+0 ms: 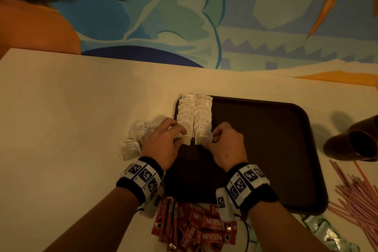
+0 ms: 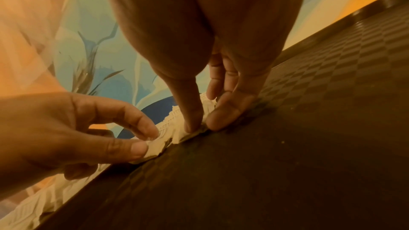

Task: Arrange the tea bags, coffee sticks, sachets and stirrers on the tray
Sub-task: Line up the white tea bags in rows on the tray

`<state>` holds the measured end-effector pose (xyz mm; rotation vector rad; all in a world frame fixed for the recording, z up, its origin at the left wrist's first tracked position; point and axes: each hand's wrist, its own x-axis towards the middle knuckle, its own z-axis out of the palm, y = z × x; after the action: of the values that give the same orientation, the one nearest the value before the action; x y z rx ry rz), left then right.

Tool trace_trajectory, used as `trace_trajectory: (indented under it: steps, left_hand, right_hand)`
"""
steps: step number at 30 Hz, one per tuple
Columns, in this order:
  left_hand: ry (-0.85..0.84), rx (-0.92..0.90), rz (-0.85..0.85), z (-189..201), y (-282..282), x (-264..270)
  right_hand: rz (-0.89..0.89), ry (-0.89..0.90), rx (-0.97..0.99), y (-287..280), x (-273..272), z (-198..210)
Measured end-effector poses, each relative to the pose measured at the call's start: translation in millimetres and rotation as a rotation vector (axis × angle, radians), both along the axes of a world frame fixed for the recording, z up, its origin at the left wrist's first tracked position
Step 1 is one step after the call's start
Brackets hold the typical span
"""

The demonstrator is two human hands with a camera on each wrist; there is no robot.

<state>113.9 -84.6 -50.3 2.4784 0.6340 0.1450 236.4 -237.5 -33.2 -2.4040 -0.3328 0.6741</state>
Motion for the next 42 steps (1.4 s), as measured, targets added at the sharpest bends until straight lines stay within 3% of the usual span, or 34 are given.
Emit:
trace_trajectory:
  steps: [10, 17, 22, 26, 30, 36, 42]
  left_hand:
    - [-0.004, -0.015, 0.018, -2, -2, 0]
    - [-0.140, -0.024, 0.142, 33, 26, -41]
    - [0.018, -0.006, 0.223, 46, 58, -105]
    - [0.247, -0.105, 0.155, 36, 53, -141]
    - [0.330, -0.164, 0.176, 24, 39, -150]
    - [0.388, -0.161, 0.230, 17, 31, -134]
    - [0.281, -0.171, 0.237, 16, 32, -139]
  right_hand:
    - [0.040, -0.047, -0.052, 7, -8, 3]
    - [0.129, -0.088, -0.032, 12, -17, 28]
    - [0.423, 0.024, -0.028, 32, -52, 41]
    - [0.672, 0.001, -0.154, 53, -88, 40]
    - [0.846, -0.062, -0.283, 62, -113, 38]
    - [0.864, -0.199, -0.258, 63, -129, 22]
    - [0.818, -0.124, -0.192, 60, -126, 18]
